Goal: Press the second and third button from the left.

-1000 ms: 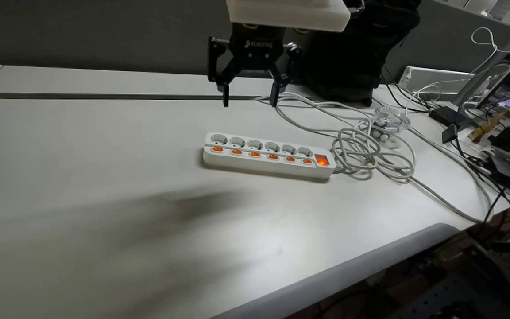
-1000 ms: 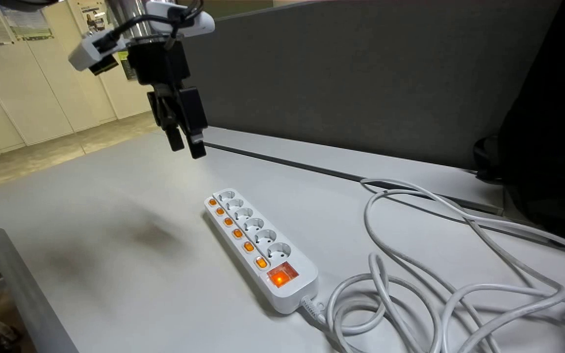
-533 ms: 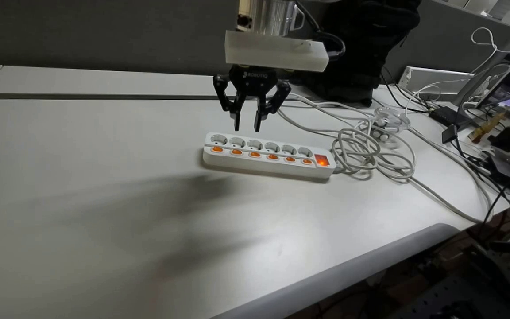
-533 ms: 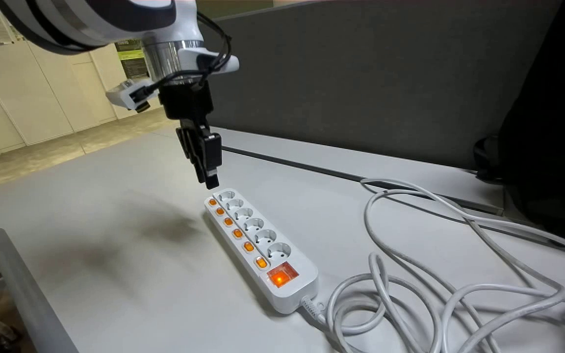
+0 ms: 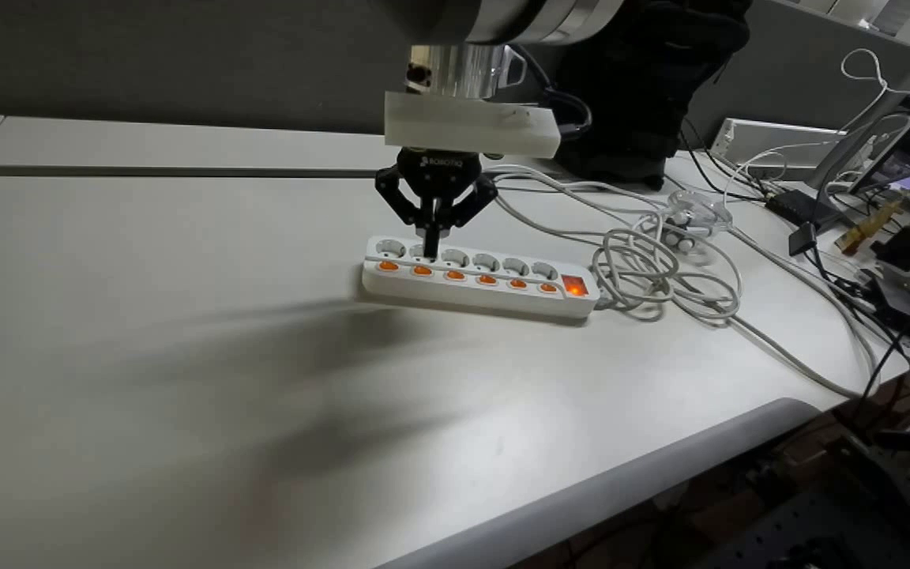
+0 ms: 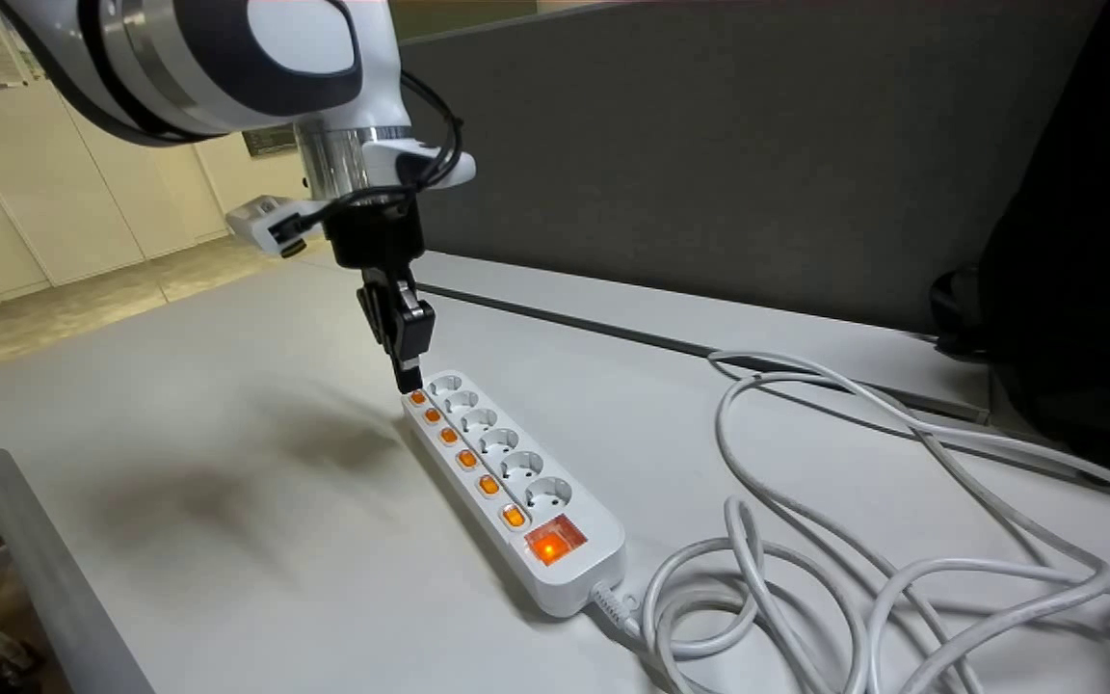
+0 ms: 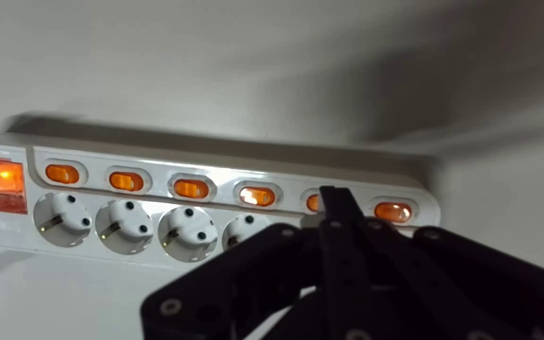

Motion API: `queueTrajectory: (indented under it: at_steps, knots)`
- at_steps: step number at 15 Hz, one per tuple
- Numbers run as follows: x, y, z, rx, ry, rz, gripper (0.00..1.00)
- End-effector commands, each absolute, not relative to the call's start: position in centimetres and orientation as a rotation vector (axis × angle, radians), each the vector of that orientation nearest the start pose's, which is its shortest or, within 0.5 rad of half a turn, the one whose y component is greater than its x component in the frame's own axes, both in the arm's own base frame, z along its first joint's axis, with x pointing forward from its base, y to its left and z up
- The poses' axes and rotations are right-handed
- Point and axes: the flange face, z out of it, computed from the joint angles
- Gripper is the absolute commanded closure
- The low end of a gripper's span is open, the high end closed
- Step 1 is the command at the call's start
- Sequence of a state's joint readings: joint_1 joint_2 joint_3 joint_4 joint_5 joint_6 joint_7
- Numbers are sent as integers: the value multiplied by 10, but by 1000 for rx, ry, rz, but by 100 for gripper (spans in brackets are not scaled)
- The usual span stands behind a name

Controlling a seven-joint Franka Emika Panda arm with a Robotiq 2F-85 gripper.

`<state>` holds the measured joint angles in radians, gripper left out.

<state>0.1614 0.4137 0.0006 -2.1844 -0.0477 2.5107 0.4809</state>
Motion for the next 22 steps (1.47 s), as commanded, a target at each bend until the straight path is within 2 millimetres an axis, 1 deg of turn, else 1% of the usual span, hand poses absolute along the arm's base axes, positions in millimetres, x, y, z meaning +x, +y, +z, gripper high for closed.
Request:
queueTrajectory:
  at_steps: [1, 7, 11, 16, 19, 22]
  knots:
    - [554, 89, 182, -3149, 527, 113, 100]
    - [561, 88, 163, -3151, 565, 140, 100]
    - [561, 92, 151, -3150, 569, 175, 100]
    - [562, 95, 147, -3162, 565, 184, 100]
    - [562, 98, 139, -3206, 581, 190, 100]
    - [561, 108, 129, -3302, 614, 189, 100]
